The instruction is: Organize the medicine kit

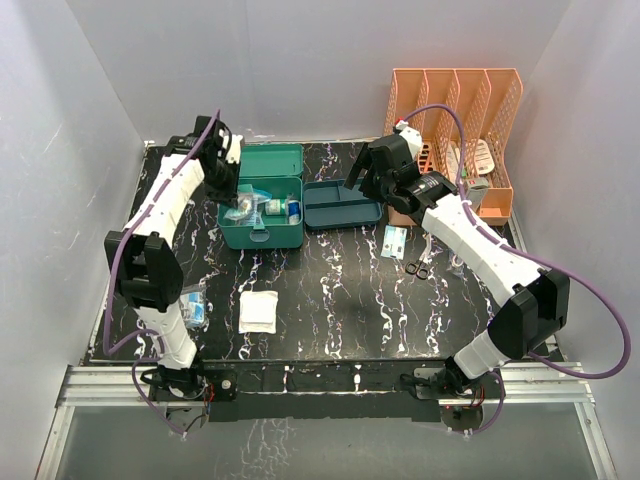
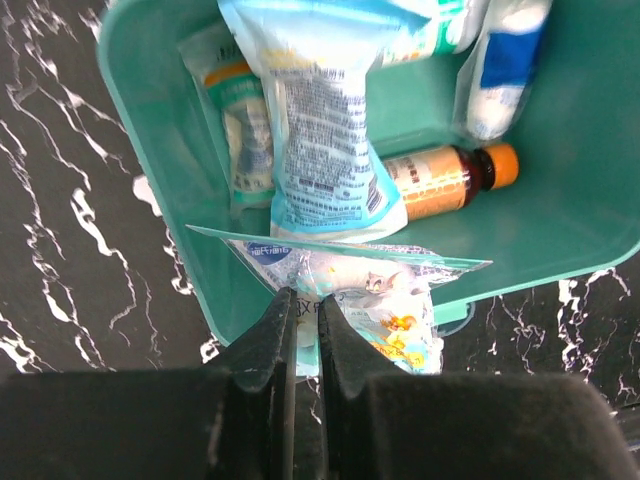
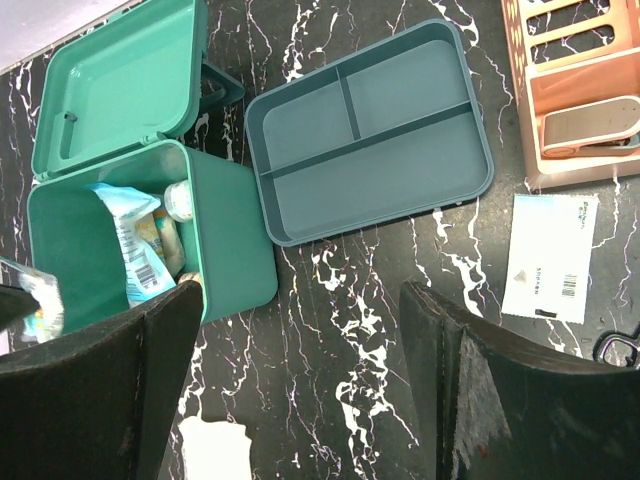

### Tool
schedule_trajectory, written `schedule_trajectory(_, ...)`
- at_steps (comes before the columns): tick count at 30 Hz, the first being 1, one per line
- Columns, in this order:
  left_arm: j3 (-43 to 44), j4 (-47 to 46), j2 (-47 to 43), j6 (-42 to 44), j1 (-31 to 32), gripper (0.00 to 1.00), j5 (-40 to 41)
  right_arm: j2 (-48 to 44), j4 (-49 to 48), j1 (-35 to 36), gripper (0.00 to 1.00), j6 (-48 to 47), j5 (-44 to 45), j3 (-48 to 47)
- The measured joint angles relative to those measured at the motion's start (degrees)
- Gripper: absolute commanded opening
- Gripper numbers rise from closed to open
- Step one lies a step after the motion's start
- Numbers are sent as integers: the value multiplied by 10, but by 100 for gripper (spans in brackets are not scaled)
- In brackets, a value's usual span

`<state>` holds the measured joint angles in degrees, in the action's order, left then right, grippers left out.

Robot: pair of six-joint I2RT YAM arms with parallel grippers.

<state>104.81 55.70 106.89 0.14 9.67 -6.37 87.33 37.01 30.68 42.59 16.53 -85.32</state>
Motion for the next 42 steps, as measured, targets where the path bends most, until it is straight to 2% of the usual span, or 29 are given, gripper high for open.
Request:
schedule_trajectory(6,-63,-17,0,-24,3,0,12,-1,0,0,78,0,0,0)
schedule_trajectory(17,-59,-55,22,-53,3,1,42,-10,0,-1,78,0,2,1)
schedule_trajectory(18,-59,-57,22,-54,3,8,45,-10,1,-1,78,0,2,1)
schedule_trajectory(20,-59,-59,22,-56,3,31,49,-10,1,-2,78,0,2,1)
schedule_trajectory(22,-59,-61,22,-56,3,45,52,-10,0,-3,78,0,2,1)
schedule_trajectory(24,-60,-62,22,-58,2,55,56,-10,0,-4,78,0,2,1)
schedule_trajectory(32,-61,-66,21,-49,2,55,64,-10,0,-5,78,-2,0,1)
schedule_trajectory(35,-69,-89,4,-16,3,62,68,-10,0,-5,79,-3,-1,1)
schedule_trajectory(38,-117,-126,-63,40,2,65,72,-10,0,-6,83,-6,-1,1)
schedule_trajectory(42,-174,-124,-188,87,-22,67,73,-10,0,-9,98,-9,0,1)
